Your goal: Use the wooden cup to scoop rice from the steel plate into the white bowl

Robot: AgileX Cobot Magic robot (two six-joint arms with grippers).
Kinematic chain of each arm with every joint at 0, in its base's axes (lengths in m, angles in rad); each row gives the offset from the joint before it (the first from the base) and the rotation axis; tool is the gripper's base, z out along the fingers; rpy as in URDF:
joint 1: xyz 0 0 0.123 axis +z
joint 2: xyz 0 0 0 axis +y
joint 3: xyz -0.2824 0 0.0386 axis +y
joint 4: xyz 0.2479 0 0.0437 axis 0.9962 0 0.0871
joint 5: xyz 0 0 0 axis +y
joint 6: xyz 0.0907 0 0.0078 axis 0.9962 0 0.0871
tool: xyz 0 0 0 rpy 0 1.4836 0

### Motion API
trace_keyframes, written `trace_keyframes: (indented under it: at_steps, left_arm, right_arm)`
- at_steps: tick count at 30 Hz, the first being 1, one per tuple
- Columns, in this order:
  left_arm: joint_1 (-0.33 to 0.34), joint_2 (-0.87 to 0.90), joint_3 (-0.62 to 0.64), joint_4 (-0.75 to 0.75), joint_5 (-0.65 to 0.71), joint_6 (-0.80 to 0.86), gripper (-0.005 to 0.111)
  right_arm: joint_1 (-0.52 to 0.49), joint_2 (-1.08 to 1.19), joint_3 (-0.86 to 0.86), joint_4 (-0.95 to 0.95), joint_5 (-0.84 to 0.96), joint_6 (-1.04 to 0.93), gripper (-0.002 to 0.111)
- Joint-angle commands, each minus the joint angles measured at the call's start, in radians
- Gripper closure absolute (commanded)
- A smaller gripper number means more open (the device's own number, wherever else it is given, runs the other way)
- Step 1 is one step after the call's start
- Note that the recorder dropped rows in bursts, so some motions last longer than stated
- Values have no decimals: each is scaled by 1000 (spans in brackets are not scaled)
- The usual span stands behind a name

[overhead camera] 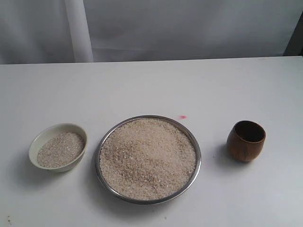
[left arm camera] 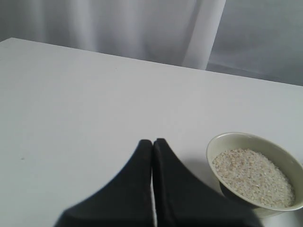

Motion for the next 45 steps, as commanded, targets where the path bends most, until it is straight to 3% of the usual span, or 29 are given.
trace_keyframes:
  at_steps: [1, 8, 20, 24, 28, 31, 35, 39, 45]
  left_arm:
    - [-6, 0, -1, -6, -6, -2, 107]
    - [-6, 0, -1, -6, -6, -2, 107]
    - [-6, 0, -1, -6, -6, -2, 107]
    - [-6, 0, -1, -6, -6, -2, 107]
    - [-6, 0, -1, -6, -6, -2, 107]
    - [-6, 0, -1, -6, -6, -2, 107]
    - [-6, 0, -1, -6, -6, -2, 107]
    - [-6, 0, -1, -6, -6, -2, 107]
    - [-6, 0, -1, -6, -6, -2, 107]
  right_arm:
    - [-7, -3, 2, 2, -158, 3, 108]
    - [-7, -3, 2, 6, -195, 6, 108]
    - [-7, 9, 2, 44, -93, 5, 108]
    - [-7, 163, -109, 32, -139, -1, 108]
    - [-7, 454, -287, -53, -162, 6, 108]
    - [-7, 842, -404, -127, -341, 119, 108]
    - [-7, 1107, -356, -159, -558, 126, 108]
    - [-7, 1193, -197, -61, -876, 28, 108]
    - [-7, 1298, -146, 13, -916, -59, 108]
